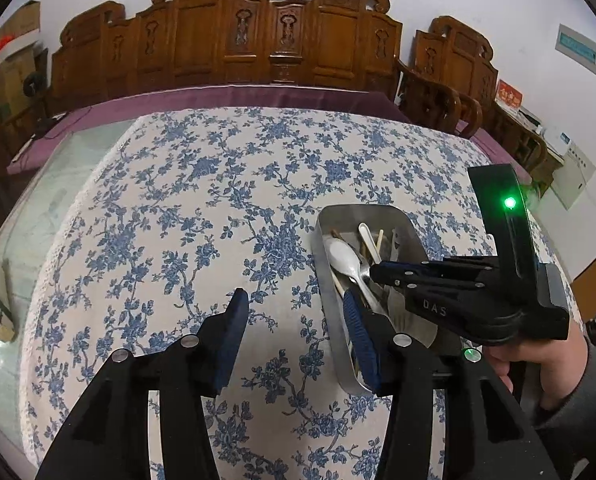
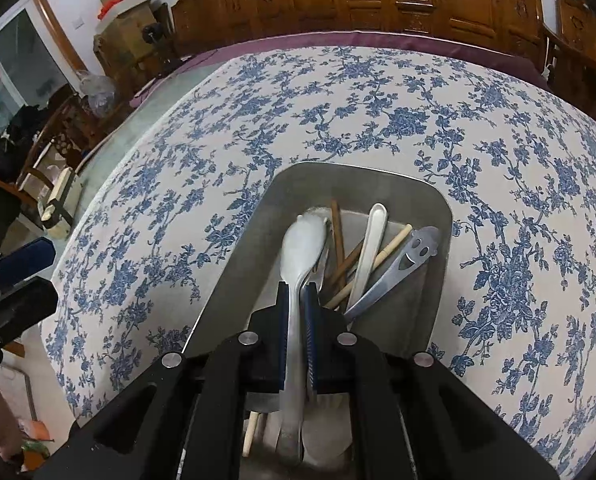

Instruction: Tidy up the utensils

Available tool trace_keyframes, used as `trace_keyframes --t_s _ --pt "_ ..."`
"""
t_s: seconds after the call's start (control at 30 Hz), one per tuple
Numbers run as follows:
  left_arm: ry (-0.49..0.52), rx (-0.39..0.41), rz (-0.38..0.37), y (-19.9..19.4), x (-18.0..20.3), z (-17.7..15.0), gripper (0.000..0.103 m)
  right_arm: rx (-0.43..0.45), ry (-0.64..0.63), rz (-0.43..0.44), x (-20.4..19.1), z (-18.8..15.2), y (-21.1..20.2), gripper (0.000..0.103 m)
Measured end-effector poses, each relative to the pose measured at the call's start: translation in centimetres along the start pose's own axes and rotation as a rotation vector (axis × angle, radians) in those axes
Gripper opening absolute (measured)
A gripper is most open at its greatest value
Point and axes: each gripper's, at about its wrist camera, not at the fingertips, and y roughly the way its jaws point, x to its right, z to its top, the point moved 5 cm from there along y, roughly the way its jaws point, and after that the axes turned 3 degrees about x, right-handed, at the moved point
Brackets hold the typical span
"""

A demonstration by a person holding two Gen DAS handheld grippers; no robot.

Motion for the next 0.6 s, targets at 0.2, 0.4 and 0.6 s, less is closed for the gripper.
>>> trace_keyframes --t_s 0.2,0.4,0.6 --pt "-0.005 0.025 0.017 -1.4 0.1 0.2 0.058 0.040 -0.027 0.006 -0.5 -0.5 -2.3 0.013" --pt "-0.004 0.056 0.039 -3.5 1.2 -0.1 0.081 0.121 -0.044 0.008 -0.4 -1.8 -7.1 0.018" --pt "0.000 0.074 0.062 -5.8 3.4 -0.7 0.094 0.216 -0.043 -0.004 -0.2 -4.1 -13.0 0.054"
